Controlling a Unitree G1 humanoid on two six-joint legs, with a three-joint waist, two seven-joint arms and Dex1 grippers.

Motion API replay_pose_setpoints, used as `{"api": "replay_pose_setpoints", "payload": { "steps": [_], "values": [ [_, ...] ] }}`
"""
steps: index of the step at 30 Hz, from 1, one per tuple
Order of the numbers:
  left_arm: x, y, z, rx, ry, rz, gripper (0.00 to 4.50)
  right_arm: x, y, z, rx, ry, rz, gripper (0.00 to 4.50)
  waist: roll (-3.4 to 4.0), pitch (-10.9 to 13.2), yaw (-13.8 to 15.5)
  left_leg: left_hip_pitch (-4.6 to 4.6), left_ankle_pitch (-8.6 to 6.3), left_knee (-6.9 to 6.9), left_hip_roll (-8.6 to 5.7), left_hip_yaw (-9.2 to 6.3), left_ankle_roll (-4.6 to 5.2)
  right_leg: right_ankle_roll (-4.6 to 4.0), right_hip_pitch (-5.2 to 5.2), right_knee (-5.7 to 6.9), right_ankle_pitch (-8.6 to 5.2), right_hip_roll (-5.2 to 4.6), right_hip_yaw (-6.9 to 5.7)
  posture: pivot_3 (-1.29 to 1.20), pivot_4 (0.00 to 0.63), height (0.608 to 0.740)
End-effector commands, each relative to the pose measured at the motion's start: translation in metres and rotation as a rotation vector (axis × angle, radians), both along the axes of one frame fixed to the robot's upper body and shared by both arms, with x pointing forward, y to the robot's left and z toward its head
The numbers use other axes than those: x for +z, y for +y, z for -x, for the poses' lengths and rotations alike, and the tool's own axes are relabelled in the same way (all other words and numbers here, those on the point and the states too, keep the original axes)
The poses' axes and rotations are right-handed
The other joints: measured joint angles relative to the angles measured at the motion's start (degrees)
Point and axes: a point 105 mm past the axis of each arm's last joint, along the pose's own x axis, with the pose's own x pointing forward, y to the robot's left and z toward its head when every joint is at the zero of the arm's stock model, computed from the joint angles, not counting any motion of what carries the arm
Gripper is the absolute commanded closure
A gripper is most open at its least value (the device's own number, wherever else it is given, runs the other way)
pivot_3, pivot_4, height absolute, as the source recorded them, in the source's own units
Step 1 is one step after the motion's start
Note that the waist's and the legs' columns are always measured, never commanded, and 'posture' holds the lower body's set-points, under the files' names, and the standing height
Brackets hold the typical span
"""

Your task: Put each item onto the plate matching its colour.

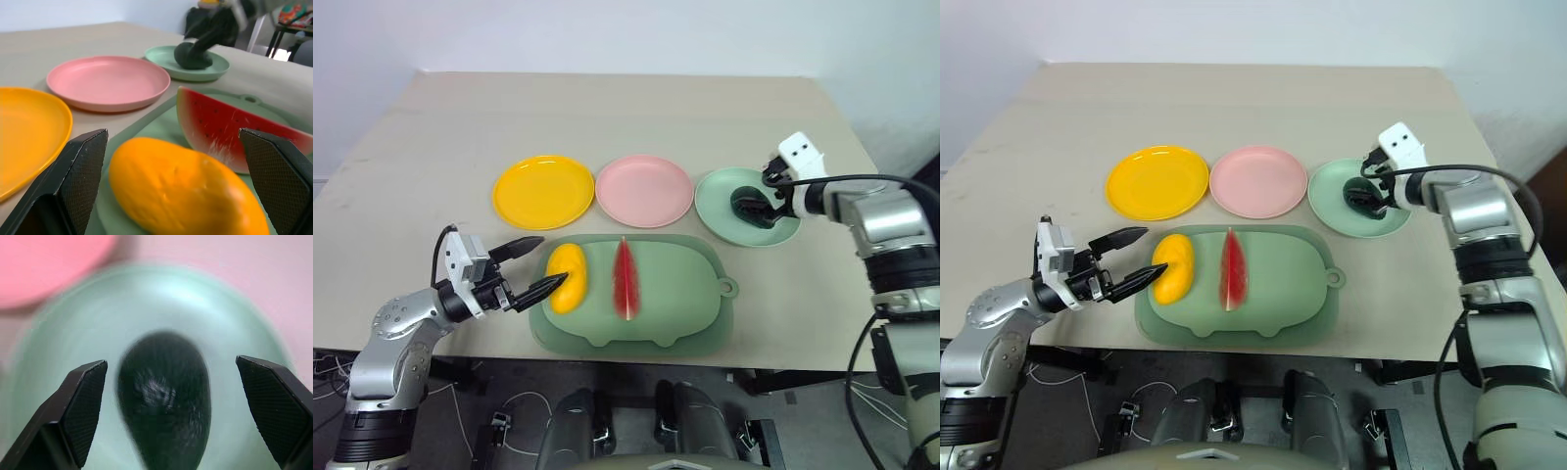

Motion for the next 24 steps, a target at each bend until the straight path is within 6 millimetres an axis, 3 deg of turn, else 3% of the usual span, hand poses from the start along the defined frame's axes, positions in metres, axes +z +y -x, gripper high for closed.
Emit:
{"api": "replay_pose_setpoints", "payload": {
  "steps": [1,7,15,24],
  "values": [
    [0.009,0.003,0.005,-0.005,-0.039,-0.005,0.0,0.035,0.028,0.021,0.065,-0.016,-0.149,0.03,0.01,0.0,-0.1,0.0,0.0,0.0,0.0,0.0,0.0,-0.01,0.0,0.0,0.0,0.0,0.0,0.0,0.15,0.696],
    [0.007,0.004,0.005,-0.007,-0.037,-0.007,0.0,0.039,0.08,0.058,0.186,0.105,-0.298,0.03,0.02,0.0,-0.1,0.0,0.0,-0.01,0.04,-0.01,-0.02,-0.05,-0.04,0.01,-0.01,0.01,0.01,0.0,0.15,0.696],
    [0.01,-0.001,0.002,-0.048,-0.043,-0.006,0.0,0.01,0.137,0.094,0.347,0.312,-0.386,0.03,0.01,0.0,0.2,-0.05,0.0,-0.01,-0.02,0.0,-0.02,-0.08,-0.01,-0.04,0.01,-0.03,0.0,0.0,0.15,0.696],
    [0.015,-0.008,-0.004,-0.07,-0.057,-0.017,0.0,-0.009,0.162,0.093,0.349,0.47,-0.408,0.03,0.01,0.0,-0.2,-0.03,0.0,-0.05,-0.01,0.05,-0.02,-0.06,-0.02,-0.02,0.03,0.02,0.01,0.0,0.15,0.696]
  ]
}}
